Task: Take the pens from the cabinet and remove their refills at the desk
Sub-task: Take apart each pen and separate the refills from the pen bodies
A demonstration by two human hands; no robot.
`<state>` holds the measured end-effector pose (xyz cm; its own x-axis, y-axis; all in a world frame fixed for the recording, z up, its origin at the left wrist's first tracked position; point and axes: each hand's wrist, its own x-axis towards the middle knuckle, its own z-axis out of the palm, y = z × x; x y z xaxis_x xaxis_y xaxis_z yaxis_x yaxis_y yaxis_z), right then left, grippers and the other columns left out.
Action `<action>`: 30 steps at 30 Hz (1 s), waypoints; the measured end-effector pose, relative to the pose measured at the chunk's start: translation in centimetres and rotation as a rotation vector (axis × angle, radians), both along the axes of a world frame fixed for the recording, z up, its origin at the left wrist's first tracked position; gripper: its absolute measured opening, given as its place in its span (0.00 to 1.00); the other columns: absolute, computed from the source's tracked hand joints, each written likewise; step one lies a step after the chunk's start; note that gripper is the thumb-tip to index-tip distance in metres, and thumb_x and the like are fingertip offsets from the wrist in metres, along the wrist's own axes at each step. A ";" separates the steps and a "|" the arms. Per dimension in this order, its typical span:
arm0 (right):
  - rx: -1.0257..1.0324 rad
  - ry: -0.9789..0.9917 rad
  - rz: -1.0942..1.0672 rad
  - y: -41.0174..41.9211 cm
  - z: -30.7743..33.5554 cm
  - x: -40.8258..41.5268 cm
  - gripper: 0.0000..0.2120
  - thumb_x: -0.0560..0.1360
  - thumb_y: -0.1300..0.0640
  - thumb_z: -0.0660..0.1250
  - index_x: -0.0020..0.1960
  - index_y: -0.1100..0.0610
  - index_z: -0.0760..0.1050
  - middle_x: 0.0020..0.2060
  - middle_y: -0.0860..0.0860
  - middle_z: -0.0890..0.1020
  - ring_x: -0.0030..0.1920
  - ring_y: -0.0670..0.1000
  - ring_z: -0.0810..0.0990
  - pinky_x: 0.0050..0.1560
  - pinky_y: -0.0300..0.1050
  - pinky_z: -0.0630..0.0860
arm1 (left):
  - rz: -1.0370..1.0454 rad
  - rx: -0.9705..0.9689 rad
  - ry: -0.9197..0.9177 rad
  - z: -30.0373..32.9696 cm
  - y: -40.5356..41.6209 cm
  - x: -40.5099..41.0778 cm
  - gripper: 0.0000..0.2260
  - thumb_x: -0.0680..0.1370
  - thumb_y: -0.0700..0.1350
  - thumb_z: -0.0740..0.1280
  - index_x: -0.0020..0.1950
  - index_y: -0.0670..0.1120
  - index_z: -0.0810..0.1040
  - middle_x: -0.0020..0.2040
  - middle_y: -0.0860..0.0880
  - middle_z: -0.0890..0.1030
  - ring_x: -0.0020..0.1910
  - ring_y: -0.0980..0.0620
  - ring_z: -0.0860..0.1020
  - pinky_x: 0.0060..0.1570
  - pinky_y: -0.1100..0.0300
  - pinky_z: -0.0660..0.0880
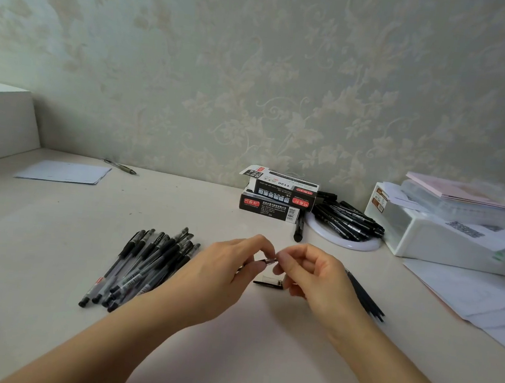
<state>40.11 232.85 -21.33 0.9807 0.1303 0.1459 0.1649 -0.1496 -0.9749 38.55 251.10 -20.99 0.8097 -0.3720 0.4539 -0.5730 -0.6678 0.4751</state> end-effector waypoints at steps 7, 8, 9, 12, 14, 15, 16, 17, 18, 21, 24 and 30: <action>-0.404 -0.244 -0.186 -0.9 -0.4 0.5 0.04 0.72 0.54 0.75 0.39 0.51 0.81 0.31 0.46 0.83 0.32 0.40 0.79 0.36 0.31 0.73 | 0.071 0.021 0.019 0.3 0.2 -0.1 0.08 0.83 0.48 0.56 0.57 0.61 0.71 0.37 0.59 0.72 0.37 0.61 0.71 0.41 0.55 0.73; -0.515 -0.288 -0.169 -0.9 -0.5 0.4 0.05 0.71 0.53 0.76 0.38 0.51 0.81 0.30 0.45 0.82 0.33 0.40 0.78 0.36 0.30 0.72 | 0.082 0.023 0.027 0.3 0.2 -0.2 0.09 0.83 0.48 0.57 0.58 0.61 0.71 0.37 0.59 0.72 0.36 0.61 0.71 0.42 0.54 0.73; -0.611 -0.315 -0.136 -0.9 -0.7 0.3 0.06 0.70 0.51 0.76 0.38 0.50 0.81 0.30 0.44 0.81 0.33 0.40 0.77 0.36 0.31 0.72 | 0.091 0.024 0.034 0.3 0.2 -0.1 0.09 0.83 0.48 0.57 0.58 0.61 0.71 0.37 0.59 0.72 0.36 0.62 0.71 0.42 0.54 0.73; -0.770 -0.320 -0.048 -0.6 -1.2 0.1 0.08 0.70 0.47 0.75 0.39 0.49 0.79 0.31 0.45 0.80 0.33 0.42 0.75 0.34 0.34 0.69 | 0.099 0.023 0.043 0.2 0.2 -0.1 0.10 0.83 0.48 0.57 0.59 0.61 0.72 0.37 0.60 0.72 0.37 0.62 0.71 0.44 0.55 0.73; -0.770 -0.318 -0.038 -0.5 -1.4 0.1 0.07 0.70 0.47 0.75 0.40 0.49 0.80 0.32 0.45 0.80 0.33 0.42 0.74 0.34 0.34 0.68 | 0.099 0.027 0.048 0.2 0.2 -0.1 0.11 0.83 0.47 0.57 0.60 0.61 0.73 0.37 0.60 0.72 0.38 0.61 0.72 0.45 0.56 0.73; -0.769 -0.320 -0.040 -0.4 -1.4 0.1 0.07 0.70 0.47 0.75 0.40 0.49 0.81 0.32 0.44 0.79 0.33 0.41 0.74 0.35 0.33 0.67 | 0.099 0.028 0.053 0.2 0.2 -0.1 0.11 0.83 0.47 0.57 0.60 0.61 0.73 0.38 0.60 0.72 0.39 0.60 0.72 0.46 0.56 0.73; -0.776 -0.326 -0.042 -0.3 -1.4 0.1 0.06 0.71 0.47 0.74 0.41 0.48 0.81 0.33 0.44 0.79 0.33 0.41 0.73 0.35 0.33 0.67 | 0.099 0.026 0.060 0.2 0.2 -0.1 0.12 0.83 0.47 0.57 0.60 0.62 0.73 0.38 0.60 0.72 0.40 0.60 0.72 0.46 0.56 0.73; -0.788 -0.339 -0.044 -0.3 -1.4 0.1 0.05 0.72 0.48 0.74 0.42 0.48 0.81 0.35 0.44 0.79 0.34 0.40 0.73 0.36 0.33 0.68 | 0.099 0.023 0.064 0.1 0.2 0.0 0.12 0.83 0.47 0.57 0.61 0.62 0.73 0.38 0.60 0.73 0.40 0.60 0.72 0.46 0.58 0.73; -0.799 -0.352 -0.044 -0.3 -1.4 0.1 0.04 0.72 0.49 0.73 0.43 0.48 0.81 0.36 0.44 0.80 0.35 0.41 0.73 0.39 0.35 0.69 | 0.099 0.018 0.067 0.0 0.2 0.0 0.12 0.83 0.47 0.57 0.61 0.62 0.73 0.38 0.60 0.73 0.40 0.61 0.72 0.44 0.61 0.72; -0.815 -0.361 -0.041 -0.2 -1.2 0.0 0.03 0.73 0.50 0.72 0.45 0.48 0.82 0.40 0.45 0.80 0.37 0.42 0.73 0.43 0.38 0.71 | 0.094 0.009 0.079 -0.1 0.2 0.1 0.13 0.83 0.46 0.57 0.62 0.63 0.73 0.38 0.57 0.74 0.39 0.65 0.71 0.38 0.68 0.67; -0.777 -0.373 -0.055 -0.1 -1.1 -0.2 0.03 0.74 0.50 0.72 0.46 0.48 0.82 0.39 0.45 0.80 0.34 0.40 0.71 0.40 0.36 0.68 | 0.092 -0.011 0.095 -0.1 0.2 0.2 0.15 0.83 0.44 0.58 0.63 0.62 0.73 0.38 0.56 0.75 0.39 0.66 0.71 0.39 0.70 0.67; -0.131 -0.077 -0.015 0.6 -0.1 -0.5 0.08 0.77 0.51 0.69 0.42 0.50 0.85 0.35 0.46 0.86 0.30 0.40 0.78 0.34 0.29 0.72 | 0.007 -0.108 0.129 0.1 -0.2 0.0 0.17 0.82 0.41 0.58 0.64 0.62 0.73 0.38 0.57 0.75 0.34 0.66 0.72 0.36 0.74 0.66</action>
<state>39.56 233.45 -21.47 0.9693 0.1386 0.2033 0.2351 -0.2780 -0.9314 38.52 250.87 -20.89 0.8665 -0.3203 0.3828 -0.4977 -0.6125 0.6141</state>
